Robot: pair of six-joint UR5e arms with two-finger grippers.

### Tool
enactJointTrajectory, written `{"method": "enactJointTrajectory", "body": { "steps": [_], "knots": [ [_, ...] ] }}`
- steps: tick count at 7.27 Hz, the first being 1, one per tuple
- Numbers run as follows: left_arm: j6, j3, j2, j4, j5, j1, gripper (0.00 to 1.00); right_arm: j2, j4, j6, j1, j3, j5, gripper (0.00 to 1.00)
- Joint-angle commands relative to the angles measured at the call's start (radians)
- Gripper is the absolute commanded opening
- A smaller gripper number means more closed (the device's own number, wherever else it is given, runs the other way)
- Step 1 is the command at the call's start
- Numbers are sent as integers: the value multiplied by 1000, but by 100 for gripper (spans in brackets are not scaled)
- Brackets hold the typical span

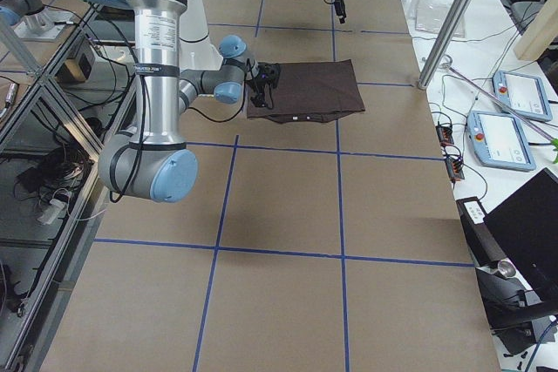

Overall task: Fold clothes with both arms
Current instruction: 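Move the right gripper to the shirt's side while the left gripper lowers near the hem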

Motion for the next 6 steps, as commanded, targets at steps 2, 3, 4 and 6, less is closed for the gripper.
{"method": "enactJointTrajectory", "body": {
  "steps": [2, 3, 4, 6],
  "knots": [
    [-523, -296, 118, 48, 297, 389, 97, 9, 16, -41, 164, -20, 130, 100],
    [-658, -311, 118, 86, 411, 495, 78, 9, 16, -41, 169, -21, 130, 100],
    [-725, -317, 117, 112, 459, 563, 68, 9, 16, -41, 172, -21, 128, 100],
    [-777, -315, 106, 205, 509, 657, 68, 9, 16, -41, 175, -21, 127, 100]
  ]
}}
